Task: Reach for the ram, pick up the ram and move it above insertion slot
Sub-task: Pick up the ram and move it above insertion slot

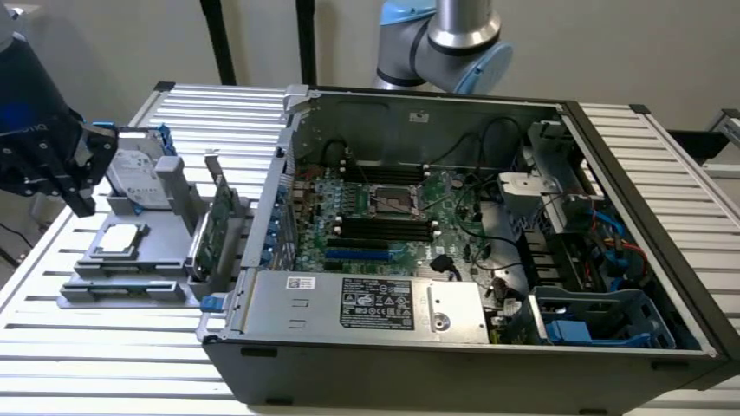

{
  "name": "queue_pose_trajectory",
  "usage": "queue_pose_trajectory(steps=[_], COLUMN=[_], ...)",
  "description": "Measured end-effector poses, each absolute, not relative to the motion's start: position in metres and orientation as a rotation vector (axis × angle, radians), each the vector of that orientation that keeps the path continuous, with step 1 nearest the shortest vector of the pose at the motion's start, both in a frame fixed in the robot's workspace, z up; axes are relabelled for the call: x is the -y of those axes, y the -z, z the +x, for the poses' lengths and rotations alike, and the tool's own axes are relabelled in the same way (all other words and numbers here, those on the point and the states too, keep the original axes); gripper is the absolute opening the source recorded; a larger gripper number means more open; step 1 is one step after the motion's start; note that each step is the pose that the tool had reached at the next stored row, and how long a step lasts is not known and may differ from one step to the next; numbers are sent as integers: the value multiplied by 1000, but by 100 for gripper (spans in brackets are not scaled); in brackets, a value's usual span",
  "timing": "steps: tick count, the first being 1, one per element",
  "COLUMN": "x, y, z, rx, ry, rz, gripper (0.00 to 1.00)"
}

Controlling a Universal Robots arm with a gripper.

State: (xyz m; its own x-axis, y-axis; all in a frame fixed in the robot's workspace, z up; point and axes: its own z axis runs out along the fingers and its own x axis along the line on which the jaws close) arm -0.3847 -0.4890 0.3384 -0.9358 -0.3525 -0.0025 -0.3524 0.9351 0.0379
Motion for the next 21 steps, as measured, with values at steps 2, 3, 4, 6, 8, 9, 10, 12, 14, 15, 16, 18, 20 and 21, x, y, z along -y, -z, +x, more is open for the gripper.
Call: queue_pose_trajectory(steps=[2,3,4,6,8,9,10,12,14,15,16,18,20,21], x=[489,489,489,489,489,489,489,489,489,489,489,489,489,489], y=[-339,-339,-339,-339,-339,-339,-339,-339,-338,-338,-338,-337,-336,-336], z=[-385,-385,-385,-385,-385,-385,-385,-385,-385,-385,-385,-385,-385,-385], rx=[3074,3068,3062,3049,3035,3027,3019,3003,2986,2976,2967,2948,2927,2917], ry=[59,59,58,58,58,58,58,58,58,57,57,57,57,57], rz=[620,648,675,730,784,812,840,895,949,976,1002,1056,1110,1136], gripper=[11,11,11,11,11,11,11,11,11,11,11,11,11,11])
